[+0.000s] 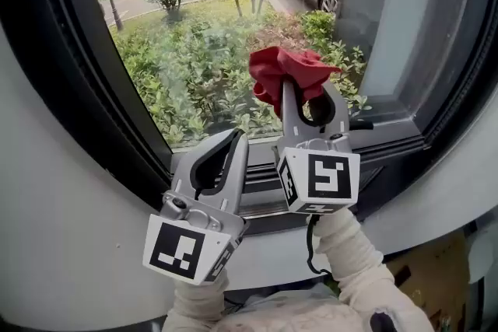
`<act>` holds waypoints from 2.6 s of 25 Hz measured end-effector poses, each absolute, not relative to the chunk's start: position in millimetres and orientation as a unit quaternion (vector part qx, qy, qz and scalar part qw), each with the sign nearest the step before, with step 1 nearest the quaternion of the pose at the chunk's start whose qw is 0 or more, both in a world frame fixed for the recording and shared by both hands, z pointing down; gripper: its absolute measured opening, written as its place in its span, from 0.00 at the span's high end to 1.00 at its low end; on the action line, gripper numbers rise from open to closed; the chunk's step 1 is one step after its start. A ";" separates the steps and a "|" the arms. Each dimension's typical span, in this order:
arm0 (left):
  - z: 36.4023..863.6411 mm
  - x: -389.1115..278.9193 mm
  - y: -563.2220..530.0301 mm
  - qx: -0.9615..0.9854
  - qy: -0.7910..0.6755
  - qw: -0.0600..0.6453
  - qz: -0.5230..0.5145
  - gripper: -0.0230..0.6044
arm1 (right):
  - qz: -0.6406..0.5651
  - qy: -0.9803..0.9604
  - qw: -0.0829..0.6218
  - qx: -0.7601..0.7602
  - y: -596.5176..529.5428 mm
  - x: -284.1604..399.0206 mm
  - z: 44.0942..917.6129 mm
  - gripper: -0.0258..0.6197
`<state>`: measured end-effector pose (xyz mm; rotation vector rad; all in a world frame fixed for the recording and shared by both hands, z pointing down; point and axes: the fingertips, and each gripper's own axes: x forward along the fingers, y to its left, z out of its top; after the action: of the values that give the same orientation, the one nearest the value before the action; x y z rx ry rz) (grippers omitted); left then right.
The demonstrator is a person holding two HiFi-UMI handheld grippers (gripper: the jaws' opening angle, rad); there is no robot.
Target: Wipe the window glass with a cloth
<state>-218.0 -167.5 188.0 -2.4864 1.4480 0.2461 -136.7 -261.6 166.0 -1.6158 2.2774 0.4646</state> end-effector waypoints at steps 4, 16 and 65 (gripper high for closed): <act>189.6 -227.4 -163.2 -0.851 0.502 0.125 0.088 0.96 | 0.165 0.798 0.153 -0.559 -259.5 -146.2 171.6 0.79; 220.4 -200.5 -168.0 -0.855 0.505 0.102 0.064 0.96 | 0.115 0.830 0.140 -0.527 -263.7 -143.4 217.6 0.79; 201.4 51.5 -220.1 -0.883 0.448 0.125 0.054 0.96 | 0.133 0.760 0.126 -0.623 -317.4 166.7 213.5 0.79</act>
<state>51.5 -220.1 201.4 -2.5734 1.3059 0.1576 166.7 -317.4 213.5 -1.8149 2.2135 0.3876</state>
